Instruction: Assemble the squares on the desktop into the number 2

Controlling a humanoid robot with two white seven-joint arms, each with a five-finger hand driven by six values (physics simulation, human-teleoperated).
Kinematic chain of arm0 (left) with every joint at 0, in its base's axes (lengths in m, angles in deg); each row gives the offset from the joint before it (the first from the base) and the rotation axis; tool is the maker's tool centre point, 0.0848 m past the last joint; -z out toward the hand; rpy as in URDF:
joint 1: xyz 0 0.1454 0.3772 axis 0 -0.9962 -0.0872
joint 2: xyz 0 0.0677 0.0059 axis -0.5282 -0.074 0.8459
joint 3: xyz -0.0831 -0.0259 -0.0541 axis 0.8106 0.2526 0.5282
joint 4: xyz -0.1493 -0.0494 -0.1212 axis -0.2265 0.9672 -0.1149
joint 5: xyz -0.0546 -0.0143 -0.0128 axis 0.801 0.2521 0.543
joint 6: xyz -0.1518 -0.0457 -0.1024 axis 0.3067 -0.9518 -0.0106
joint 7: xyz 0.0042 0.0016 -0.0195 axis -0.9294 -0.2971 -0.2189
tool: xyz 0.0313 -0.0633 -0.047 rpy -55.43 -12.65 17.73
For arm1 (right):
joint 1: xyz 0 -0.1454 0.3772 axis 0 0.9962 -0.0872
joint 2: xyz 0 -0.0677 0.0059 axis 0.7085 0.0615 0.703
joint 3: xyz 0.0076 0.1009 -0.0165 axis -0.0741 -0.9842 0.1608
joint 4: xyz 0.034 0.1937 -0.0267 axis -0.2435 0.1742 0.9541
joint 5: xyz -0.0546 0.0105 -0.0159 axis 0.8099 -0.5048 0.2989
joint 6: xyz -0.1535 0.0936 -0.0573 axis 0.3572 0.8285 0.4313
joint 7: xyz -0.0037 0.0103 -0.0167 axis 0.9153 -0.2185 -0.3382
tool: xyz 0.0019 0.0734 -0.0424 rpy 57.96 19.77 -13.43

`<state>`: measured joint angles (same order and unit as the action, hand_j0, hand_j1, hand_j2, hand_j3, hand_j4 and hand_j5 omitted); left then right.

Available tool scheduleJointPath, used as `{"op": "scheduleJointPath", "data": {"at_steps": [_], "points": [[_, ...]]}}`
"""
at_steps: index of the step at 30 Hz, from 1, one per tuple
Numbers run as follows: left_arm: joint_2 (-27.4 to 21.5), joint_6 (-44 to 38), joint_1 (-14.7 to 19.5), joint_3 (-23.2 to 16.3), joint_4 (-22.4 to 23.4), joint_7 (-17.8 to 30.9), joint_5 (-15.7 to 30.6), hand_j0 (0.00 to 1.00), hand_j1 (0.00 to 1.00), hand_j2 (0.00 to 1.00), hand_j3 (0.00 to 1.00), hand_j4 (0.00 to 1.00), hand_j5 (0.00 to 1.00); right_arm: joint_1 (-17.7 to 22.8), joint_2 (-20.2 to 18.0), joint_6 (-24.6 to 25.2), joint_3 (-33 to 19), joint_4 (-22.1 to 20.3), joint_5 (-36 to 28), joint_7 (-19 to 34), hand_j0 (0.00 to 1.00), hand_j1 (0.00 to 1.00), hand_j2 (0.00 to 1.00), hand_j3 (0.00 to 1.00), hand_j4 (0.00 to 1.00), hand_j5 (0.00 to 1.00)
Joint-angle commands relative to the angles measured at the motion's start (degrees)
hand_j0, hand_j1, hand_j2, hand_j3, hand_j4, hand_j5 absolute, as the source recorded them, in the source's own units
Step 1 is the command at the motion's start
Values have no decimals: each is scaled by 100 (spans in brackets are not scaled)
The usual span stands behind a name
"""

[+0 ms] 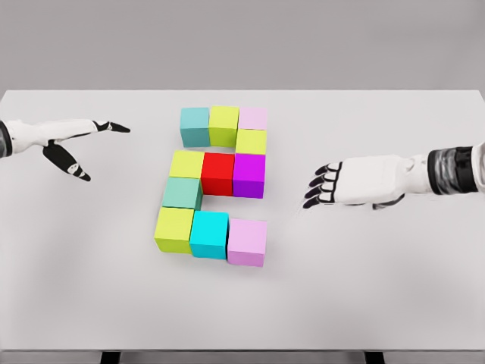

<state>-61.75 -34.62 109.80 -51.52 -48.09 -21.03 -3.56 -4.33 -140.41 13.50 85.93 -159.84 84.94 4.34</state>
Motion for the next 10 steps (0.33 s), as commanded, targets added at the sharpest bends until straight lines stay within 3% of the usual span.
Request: {"op": "scheduleJointPath", "data": {"at_steps": [1,10], "points": [[14,-14,0,10,23,-2,43,100,100,100,100,100,100,0,-122,14,-252,76,-31,-2,100,100,100,100,100,100],[13,-14,-9,19,32,-2,34,100,100,100,100,100,100,0,-122,14,-252,76,-31,-2,100,100,100,100,100,100]]}}
